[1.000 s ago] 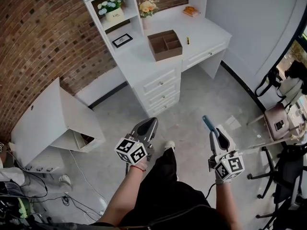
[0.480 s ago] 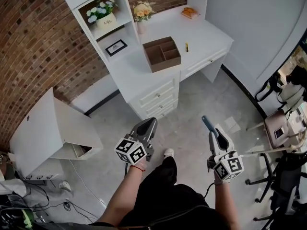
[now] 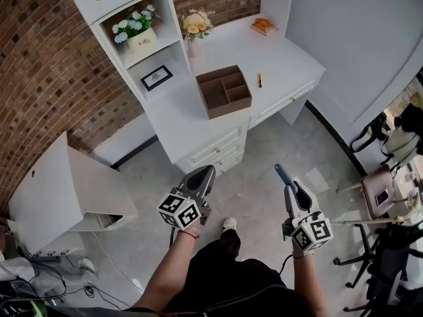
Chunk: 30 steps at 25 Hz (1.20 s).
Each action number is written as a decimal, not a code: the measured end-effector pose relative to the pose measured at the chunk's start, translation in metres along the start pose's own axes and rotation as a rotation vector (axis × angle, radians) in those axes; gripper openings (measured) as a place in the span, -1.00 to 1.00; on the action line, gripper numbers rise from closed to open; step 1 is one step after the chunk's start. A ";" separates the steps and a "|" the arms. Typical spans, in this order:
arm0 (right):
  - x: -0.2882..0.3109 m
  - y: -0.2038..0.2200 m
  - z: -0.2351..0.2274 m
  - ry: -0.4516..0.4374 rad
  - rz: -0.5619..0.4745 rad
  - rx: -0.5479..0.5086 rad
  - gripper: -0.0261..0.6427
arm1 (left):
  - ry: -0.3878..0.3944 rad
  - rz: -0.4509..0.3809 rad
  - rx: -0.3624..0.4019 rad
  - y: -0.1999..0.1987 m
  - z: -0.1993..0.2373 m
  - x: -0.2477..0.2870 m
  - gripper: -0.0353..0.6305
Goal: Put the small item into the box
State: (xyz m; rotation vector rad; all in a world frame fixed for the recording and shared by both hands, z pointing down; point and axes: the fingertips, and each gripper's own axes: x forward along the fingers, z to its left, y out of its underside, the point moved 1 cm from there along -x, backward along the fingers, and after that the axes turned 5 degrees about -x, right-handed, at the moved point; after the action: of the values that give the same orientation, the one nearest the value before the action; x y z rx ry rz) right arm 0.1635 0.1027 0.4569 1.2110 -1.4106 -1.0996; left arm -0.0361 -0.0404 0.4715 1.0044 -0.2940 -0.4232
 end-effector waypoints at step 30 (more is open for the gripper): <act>0.160 -0.011 -0.027 -0.075 0.000 -0.010 -0.73 | -0.042 -0.029 -0.001 -0.048 0.102 0.075 -0.89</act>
State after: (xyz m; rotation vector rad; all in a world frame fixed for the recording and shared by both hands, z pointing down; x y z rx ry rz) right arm 0.1815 -0.0588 0.4660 1.1734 -1.4602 -1.1611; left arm -0.0236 -0.1739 0.4851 1.0011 -0.3169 -0.4709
